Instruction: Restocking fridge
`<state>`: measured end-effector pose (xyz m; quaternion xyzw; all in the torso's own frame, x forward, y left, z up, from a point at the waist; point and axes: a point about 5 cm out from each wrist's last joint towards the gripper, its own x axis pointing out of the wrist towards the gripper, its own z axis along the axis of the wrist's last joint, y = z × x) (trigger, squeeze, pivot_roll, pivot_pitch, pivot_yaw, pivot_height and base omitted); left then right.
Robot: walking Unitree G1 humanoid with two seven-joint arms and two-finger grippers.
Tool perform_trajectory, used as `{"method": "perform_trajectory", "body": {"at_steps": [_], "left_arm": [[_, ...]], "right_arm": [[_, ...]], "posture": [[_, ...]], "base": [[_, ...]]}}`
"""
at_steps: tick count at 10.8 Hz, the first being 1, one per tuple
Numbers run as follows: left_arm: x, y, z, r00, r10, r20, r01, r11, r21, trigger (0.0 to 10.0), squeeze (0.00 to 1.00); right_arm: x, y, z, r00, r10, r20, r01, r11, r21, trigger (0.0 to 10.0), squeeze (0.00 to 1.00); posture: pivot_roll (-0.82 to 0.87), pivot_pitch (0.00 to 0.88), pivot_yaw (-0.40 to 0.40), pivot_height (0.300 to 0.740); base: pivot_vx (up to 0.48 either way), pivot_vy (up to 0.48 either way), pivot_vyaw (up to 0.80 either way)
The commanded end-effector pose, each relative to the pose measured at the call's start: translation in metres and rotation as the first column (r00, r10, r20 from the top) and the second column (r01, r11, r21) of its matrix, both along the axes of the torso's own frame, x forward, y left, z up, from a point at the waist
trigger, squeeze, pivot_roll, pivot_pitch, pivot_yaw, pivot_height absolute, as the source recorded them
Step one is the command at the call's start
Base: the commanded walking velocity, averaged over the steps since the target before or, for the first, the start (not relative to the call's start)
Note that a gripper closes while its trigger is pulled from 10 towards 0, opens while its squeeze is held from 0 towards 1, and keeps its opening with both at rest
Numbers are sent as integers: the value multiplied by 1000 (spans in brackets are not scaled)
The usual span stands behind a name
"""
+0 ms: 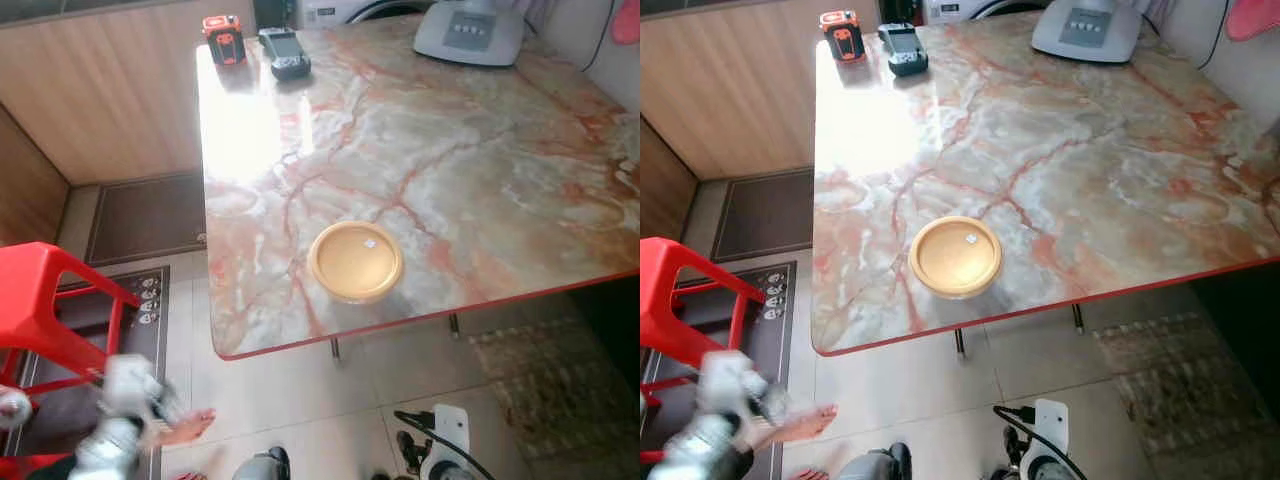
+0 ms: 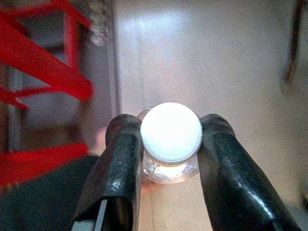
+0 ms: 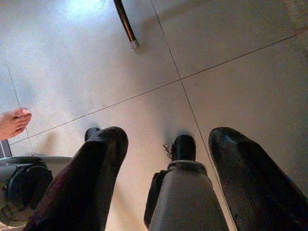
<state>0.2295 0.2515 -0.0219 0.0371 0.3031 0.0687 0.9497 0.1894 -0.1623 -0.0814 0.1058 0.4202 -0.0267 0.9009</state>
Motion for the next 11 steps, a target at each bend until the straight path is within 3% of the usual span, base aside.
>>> {"method": "perform_trajectory", "body": {"at_steps": [1,2,4,5,6,8,11], "left_arm": [[-13,-4,-14,995,-58,-81,62,997,39,10000,0],[-33,-16,-35,968,-136,-210,149,988,47,10000,0],[-36,-29,-45,967,-135,-216,141,990,13,10000,0],[-36,-35,-47,946,-213,-245,237,969,72,10000,0],[-38,-34,-49,946,-194,-259,224,970,92,10000,0],[-37,-34,-47,947,-216,-239,257,954,157,10000,0],[-42,-31,-50,956,-161,-246,200,969,144,10000,0]], "right_arm": [[-9,0,-5,999,0,-32,0,1000,4,10000,0],[-11,1,-5,999,-7,-32,7,1000,6,10000,0],[-12,0,-6,999,2,-34,-2,1000,-1,10000,0],[-12,1,-5,998,60,-22,-60,998,-4,10000,0],[-13,1,-5,999,35,-15,-35,999,4,10000,0],[-8,2,-2,977,212,-1,-212,977,-24,10000,0],[-9,1,-3,992,126,0,-126,992,-21,10000,0]], "posture": [[185,160,43,740],[166,153,51,740],[166,136,48,740],[155,122,52,740],[143,121,51,740],[150,133,48,740],[163,154,51,740]], "base": [[0,0,0],[0,0,0],[0,0,0],[0,0,0],[0,0,0],[0,0,0],[0,0,0]]}}
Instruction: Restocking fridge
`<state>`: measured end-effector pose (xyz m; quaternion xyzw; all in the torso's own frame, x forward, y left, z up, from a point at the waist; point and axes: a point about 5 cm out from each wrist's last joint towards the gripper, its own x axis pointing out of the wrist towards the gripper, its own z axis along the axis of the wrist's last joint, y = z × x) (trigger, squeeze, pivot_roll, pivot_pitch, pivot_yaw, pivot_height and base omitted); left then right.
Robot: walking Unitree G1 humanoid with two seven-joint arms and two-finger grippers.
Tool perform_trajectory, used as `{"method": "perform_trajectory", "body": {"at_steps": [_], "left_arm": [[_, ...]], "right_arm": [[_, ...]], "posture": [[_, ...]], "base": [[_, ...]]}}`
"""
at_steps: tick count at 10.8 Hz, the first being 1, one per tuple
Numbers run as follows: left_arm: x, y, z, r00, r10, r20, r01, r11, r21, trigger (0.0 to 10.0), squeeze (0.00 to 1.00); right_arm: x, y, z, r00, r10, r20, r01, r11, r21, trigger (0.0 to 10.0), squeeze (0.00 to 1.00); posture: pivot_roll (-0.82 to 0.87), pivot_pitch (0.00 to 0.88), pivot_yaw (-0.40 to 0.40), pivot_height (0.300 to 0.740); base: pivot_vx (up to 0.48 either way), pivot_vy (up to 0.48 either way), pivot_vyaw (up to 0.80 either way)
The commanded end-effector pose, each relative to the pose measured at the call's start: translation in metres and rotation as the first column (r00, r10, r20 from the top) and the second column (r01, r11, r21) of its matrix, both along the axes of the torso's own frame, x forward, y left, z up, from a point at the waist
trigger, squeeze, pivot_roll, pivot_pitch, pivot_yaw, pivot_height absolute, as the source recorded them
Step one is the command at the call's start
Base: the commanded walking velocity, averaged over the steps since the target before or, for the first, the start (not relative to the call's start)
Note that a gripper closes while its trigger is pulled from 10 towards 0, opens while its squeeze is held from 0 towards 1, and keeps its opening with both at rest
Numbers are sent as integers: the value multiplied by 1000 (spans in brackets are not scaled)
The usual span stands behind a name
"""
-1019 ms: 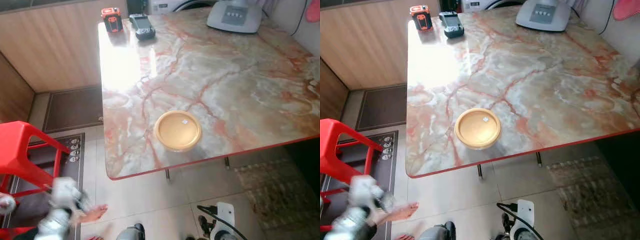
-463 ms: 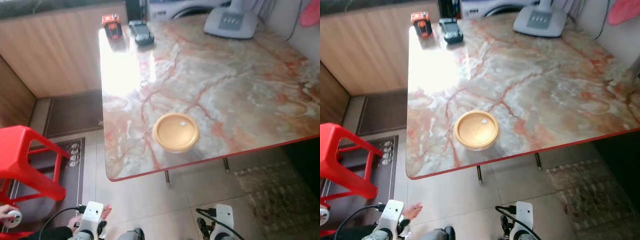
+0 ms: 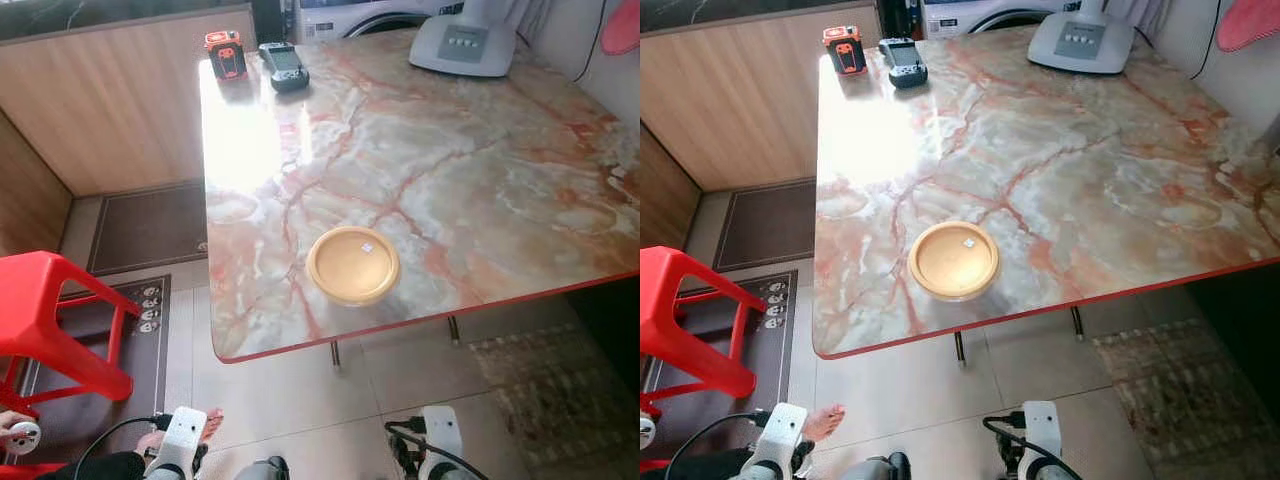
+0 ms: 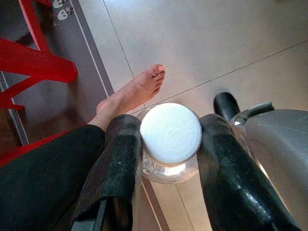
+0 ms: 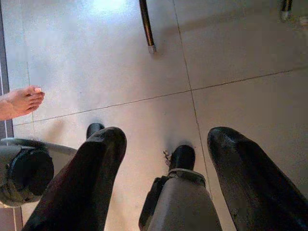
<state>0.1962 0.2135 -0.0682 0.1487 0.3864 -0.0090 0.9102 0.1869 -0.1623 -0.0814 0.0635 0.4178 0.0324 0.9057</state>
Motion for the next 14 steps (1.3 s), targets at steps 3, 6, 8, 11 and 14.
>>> {"method": "perform_trajectory", "body": {"at_steps": [3,6,8,11,14], "left_arm": [[-14,5,-7,999,33,-38,-33,999,10,10000,0],[-13,0,-7,999,40,-34,-41,999,-25,10000,0],[-13,-3,-8,999,36,-36,-37,998,-42,10000,0],[-18,-5,-11,998,50,-49,-52,997,-50,10000,0],[-24,-4,-14,992,93,-82,-99,993,-66,10000,0]], "right_arm": [[-8,1,-4,999,-29,-38,29,1000,7,10000,0],[-8,1,-5,998,-33,-51,33,999,-3,10000,0],[-7,1,-5,998,-21,-53,21,1000,-5,10000,0],[-6,1,-4,999,-6,-47,6,1000,-2,10000,0],[-7,1,-4,999,-7,-48,7,1000,-4,10000,0]], "posture": [[168,172,50,740],[168,179,48,740],[170,182,43,740],[172,180,41,740],[172,173,41,740]], "base": [[0,0,-529],[0,0,-788],[0,0,-788],[0,0,-263],[0,0,0]]}}
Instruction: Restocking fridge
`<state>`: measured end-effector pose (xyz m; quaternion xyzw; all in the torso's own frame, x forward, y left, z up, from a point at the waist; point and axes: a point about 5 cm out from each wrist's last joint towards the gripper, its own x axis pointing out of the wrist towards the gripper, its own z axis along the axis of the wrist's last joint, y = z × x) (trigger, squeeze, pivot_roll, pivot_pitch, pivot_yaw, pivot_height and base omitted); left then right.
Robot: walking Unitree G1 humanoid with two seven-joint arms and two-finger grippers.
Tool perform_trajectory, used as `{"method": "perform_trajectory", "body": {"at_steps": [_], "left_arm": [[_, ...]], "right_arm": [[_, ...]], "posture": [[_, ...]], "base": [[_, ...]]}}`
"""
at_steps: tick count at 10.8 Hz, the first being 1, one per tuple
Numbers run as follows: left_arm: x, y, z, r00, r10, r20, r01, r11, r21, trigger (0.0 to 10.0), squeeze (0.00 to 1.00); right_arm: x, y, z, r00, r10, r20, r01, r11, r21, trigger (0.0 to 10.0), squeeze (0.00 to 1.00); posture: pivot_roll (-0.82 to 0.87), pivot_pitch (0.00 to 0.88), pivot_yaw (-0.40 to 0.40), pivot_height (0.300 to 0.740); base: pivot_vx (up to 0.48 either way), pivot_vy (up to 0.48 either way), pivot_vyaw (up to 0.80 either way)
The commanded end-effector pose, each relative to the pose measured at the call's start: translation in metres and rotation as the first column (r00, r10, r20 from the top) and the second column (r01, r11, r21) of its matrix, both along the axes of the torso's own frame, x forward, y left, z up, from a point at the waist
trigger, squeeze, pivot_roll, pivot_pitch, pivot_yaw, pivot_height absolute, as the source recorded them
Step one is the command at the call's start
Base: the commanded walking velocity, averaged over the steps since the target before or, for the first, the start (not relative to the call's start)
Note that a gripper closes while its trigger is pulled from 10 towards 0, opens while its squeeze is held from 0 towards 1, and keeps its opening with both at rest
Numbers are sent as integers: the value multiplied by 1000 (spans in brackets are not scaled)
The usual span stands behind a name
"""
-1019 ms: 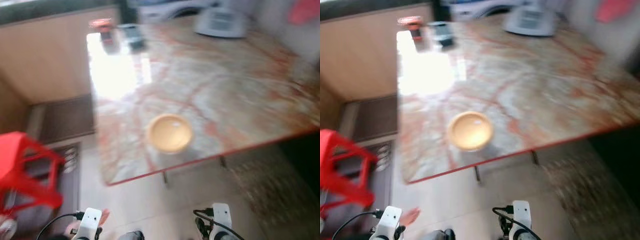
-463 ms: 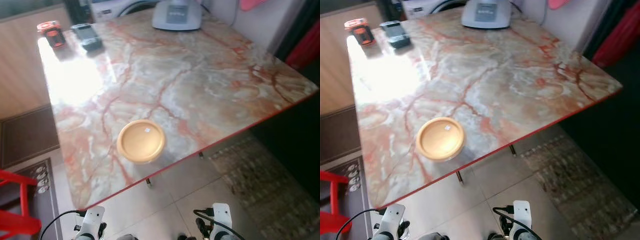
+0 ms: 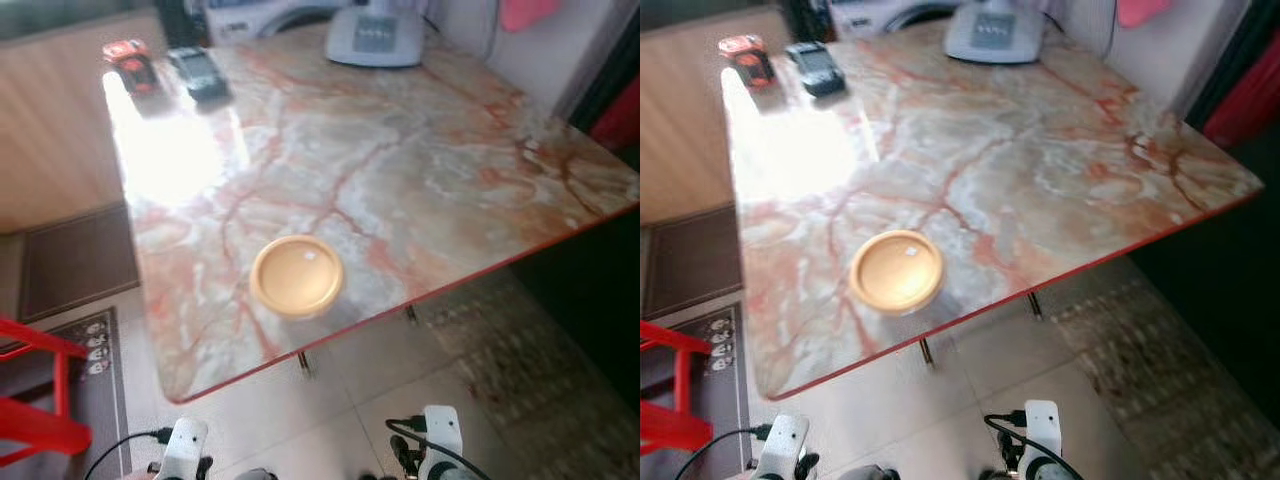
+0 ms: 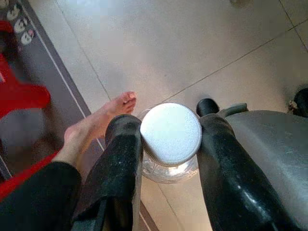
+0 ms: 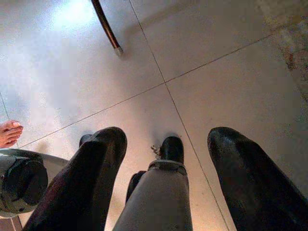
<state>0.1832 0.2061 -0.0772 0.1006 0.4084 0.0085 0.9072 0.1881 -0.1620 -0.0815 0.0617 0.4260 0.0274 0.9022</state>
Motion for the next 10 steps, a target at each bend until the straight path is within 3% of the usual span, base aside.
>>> {"method": "perform_trajectory", "body": {"at_steps": [1,5,8,10], "left_arm": [[-10,3,-5,999,17,-37,-17,1000,3,10000,0],[-10,3,-5,999,21,-41,-21,1000,-3,10000,0],[-9,3,-4,999,2,-41,-1,1000,7,10000,0],[-8,4,-4,999,11,-33,-11,1000,2,10000,0]], "right_arm": [[-8,1,-4,1000,-4,-30,4,1000,4,10000,0],[-9,1,-4,1000,-1,-31,1,1000,4,10000,0],[-8,1,-5,999,-8,-36,8,1000,5,10000,0],[-8,1,-4,999,-1,-41,1,1000,2,10000,0]], "posture": [[175,170,42,740],[174,155,41,740],[171,150,41,740],[177,151,40,740]], "base": [[0,409,0],[0,410,0],[0,0,0],[0,0,-794]]}}
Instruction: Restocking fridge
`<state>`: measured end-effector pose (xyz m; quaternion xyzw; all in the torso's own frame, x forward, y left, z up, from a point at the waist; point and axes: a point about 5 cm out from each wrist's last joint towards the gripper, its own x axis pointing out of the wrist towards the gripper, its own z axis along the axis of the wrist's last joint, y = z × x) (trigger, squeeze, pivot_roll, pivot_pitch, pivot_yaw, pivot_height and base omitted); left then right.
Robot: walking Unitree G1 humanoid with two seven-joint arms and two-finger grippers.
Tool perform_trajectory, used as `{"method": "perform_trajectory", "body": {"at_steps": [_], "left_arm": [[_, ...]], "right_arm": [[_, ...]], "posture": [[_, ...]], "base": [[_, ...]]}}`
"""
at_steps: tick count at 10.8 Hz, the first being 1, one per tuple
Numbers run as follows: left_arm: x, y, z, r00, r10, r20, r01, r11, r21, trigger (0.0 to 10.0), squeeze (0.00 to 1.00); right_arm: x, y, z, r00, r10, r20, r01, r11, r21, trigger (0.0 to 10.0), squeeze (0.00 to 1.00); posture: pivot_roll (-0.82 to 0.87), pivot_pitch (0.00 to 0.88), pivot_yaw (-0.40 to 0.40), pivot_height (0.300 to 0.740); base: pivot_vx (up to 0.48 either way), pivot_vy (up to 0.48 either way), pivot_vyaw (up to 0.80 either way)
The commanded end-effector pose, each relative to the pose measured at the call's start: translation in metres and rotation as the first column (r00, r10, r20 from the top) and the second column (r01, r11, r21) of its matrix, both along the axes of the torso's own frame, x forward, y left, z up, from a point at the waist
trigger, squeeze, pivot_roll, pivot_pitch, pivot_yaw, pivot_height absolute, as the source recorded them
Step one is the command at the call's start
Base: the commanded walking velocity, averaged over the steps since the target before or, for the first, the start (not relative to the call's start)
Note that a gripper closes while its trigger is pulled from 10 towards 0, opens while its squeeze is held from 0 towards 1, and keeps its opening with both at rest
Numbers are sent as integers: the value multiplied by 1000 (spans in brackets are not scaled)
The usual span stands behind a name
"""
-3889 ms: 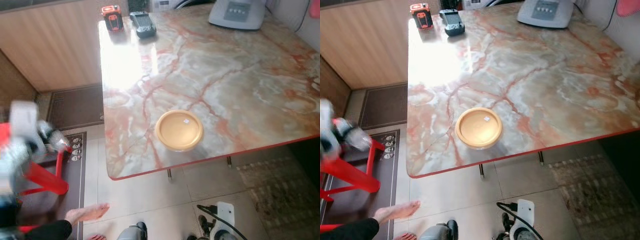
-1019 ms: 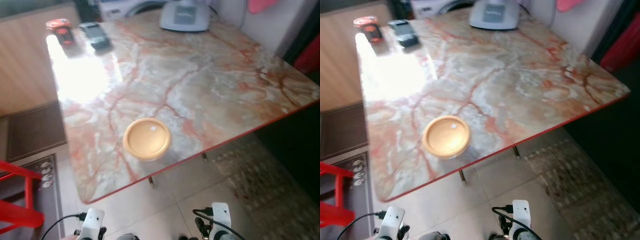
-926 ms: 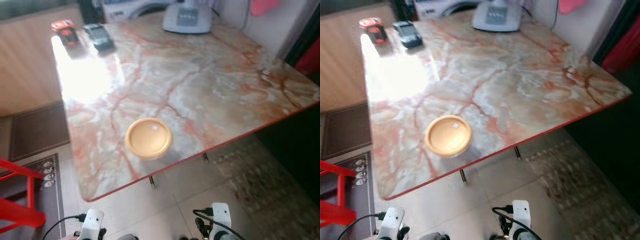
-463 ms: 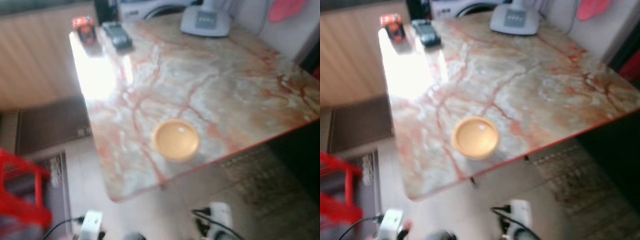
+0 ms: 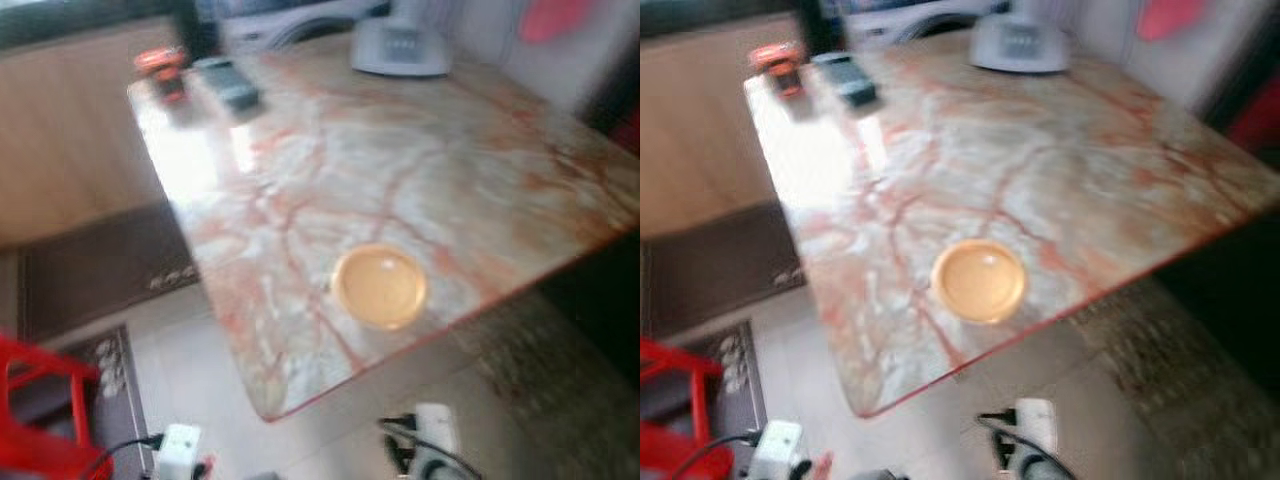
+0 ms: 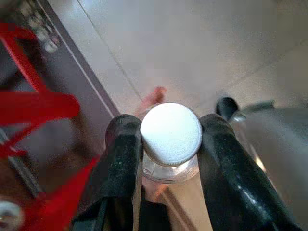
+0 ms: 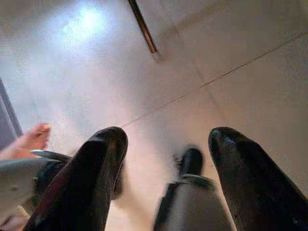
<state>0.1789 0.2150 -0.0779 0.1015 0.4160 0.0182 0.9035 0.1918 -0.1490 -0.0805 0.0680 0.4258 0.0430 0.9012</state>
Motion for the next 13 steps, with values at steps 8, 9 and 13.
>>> {"method": "perform_trajectory", "body": {"at_steps": [8,9,13], "left_arm": [[-8,-6,-5,1000,-3,-31,2,1000,-17,10000,0],[-8,-6,-5,999,-3,-33,2,1000,-17,10000,0],[-9,-8,-6,999,-12,-37,12,1000,-16,10000,0]], "right_arm": [[-11,-12,-6,999,-12,-53,11,1000,-21,10000,0],[-11,-12,-6,998,-11,-54,10,1000,-21,10000,0],[-11,-12,-5,999,-8,-47,7,1000,-17,10000,0]], "posture": [[180,160,41,740],[181,162,40,740],[183,165,41,740]], "base": [[0,0,-772],[0,0,-763],[0,0,0]]}}
